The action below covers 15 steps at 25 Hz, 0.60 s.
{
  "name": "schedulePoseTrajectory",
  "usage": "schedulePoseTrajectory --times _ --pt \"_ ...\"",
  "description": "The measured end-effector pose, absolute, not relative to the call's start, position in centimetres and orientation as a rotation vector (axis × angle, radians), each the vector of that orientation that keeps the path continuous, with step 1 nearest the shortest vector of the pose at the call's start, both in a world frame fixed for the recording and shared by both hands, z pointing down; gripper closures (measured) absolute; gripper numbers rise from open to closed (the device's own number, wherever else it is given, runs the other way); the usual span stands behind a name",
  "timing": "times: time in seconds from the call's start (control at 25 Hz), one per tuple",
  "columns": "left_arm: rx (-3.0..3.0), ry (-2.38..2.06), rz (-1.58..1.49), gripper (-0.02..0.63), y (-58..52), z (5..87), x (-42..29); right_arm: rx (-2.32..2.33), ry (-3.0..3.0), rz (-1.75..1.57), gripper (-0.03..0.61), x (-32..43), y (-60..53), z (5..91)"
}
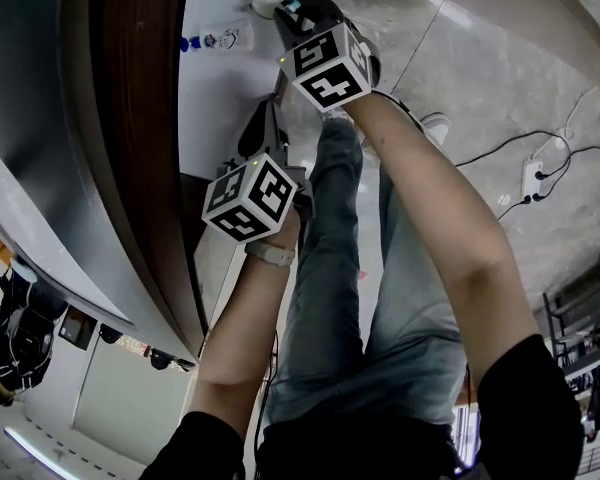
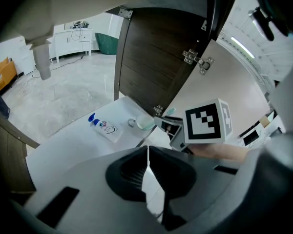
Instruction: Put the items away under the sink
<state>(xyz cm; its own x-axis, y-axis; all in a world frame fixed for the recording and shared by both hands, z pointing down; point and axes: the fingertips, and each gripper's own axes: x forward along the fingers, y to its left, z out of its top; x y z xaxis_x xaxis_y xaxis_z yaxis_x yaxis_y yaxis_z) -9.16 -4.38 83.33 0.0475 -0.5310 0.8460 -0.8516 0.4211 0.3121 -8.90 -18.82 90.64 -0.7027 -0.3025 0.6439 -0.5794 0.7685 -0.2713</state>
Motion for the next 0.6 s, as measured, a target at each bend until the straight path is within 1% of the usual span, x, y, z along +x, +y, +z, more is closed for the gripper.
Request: schedulePoseTrajectory --times 0.44,0.48,0.56,0.6 --pt "1.302 -1.622 0.409 0.584 -5.5 82.1 -9.9 0.593 -2.325 0.669 0.525 -10.1 -18.8 92.5" --pt "1.300 -1.622 0.407 0.584 -5.3 82.2 -10.0 0.587 -2.325 0.669 0.516 -10.3 -18.6 92.6" --pt "1.290 -1.624 0.398 0.584 -4.7 82.7 -10.1 0.569 -2.330 0.669 0.442 -10.5 -18.1 92.9" --pt "1.284 -1.624 0.394 0.584 -4.5 82.9 -10.2 0.563 -2.333 0.668 0.424 -10.5 -17.9 92.9"
